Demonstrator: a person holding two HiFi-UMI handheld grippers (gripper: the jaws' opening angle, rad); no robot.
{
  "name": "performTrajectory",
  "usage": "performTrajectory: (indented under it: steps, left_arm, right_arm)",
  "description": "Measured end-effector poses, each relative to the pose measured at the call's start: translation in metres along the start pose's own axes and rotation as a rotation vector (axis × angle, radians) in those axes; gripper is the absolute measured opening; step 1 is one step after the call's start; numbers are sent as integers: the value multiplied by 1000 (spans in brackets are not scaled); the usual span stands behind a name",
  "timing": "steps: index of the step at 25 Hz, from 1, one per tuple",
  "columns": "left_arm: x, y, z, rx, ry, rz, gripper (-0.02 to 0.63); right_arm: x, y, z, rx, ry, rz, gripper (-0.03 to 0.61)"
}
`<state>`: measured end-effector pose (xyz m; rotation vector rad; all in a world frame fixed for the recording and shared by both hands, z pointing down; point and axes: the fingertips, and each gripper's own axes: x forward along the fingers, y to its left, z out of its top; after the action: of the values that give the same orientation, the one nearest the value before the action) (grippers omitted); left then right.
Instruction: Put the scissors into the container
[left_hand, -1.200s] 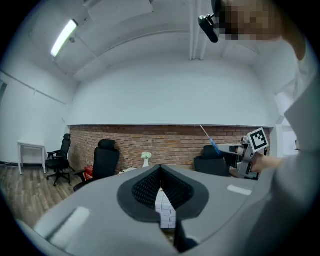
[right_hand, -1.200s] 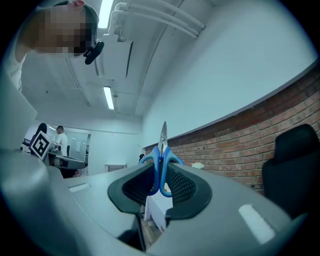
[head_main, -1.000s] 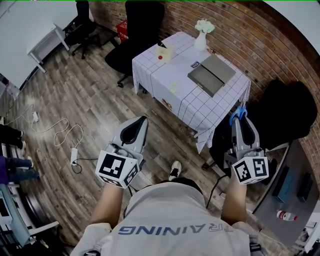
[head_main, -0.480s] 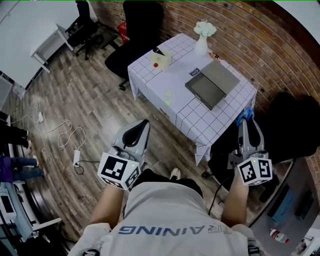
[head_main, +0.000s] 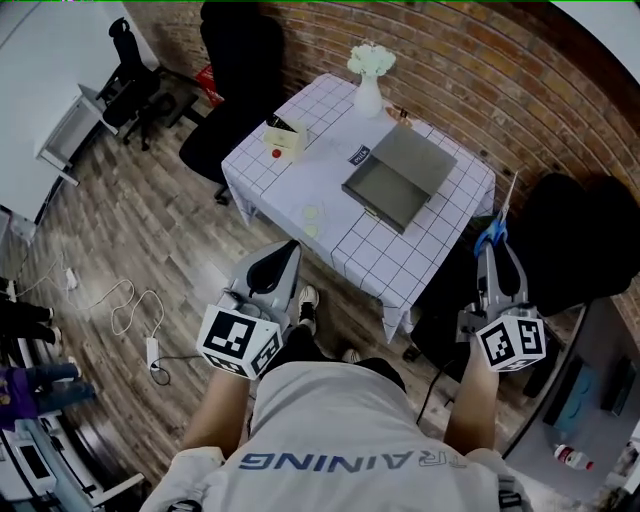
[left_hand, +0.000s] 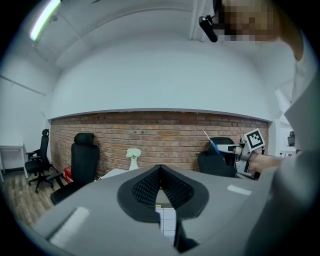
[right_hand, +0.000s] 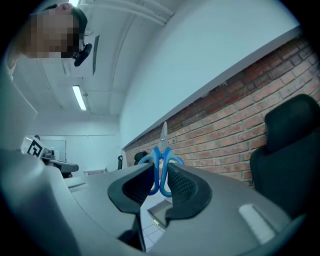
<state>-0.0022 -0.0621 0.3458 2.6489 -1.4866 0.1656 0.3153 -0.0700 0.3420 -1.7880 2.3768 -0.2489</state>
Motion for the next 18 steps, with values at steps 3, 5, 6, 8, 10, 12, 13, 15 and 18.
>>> performTrajectory:
  steps: [3, 5, 6, 8, 10, 12, 13, 15, 18]
  left_arm:
    - [33, 12, 5, -6, -11, -58, 2]
    - [57, 22, 6, -13, -13, -100, 2]
    - [70, 28, 7, -16, -13, -125, 2]
    - [95, 38, 11, -17, -12, -180, 2]
    - [117, 50, 14, -13, -9, -232, 2]
    - [137, 65, 18, -15, -4, -274, 2]
    - [146, 74, 20, -16, -1, -292, 2]
    - [163, 93, 24, -14, 2, -320, 2]
    - [186, 121, 29, -17, 3, -354, 2]
  right_arm:
    - [13, -7, 9, -34, -12, -46, 103]
    - [24, -14, 12, -47, -24, -87, 103]
    - [30, -16, 12, -49, -24, -110, 103]
    - [45, -16, 11, -57, -12, -148, 103]
    - [63, -12, 11, -72, -4, -182, 103]
    - [80, -8, 15, -81, -8, -217, 103]
    - [88, -5, 16, -84, -11, -233, 103]
    - [105, 1, 17, -89, -5, -264, 103]
    - [126, 8, 13, -94, 0, -311, 103]
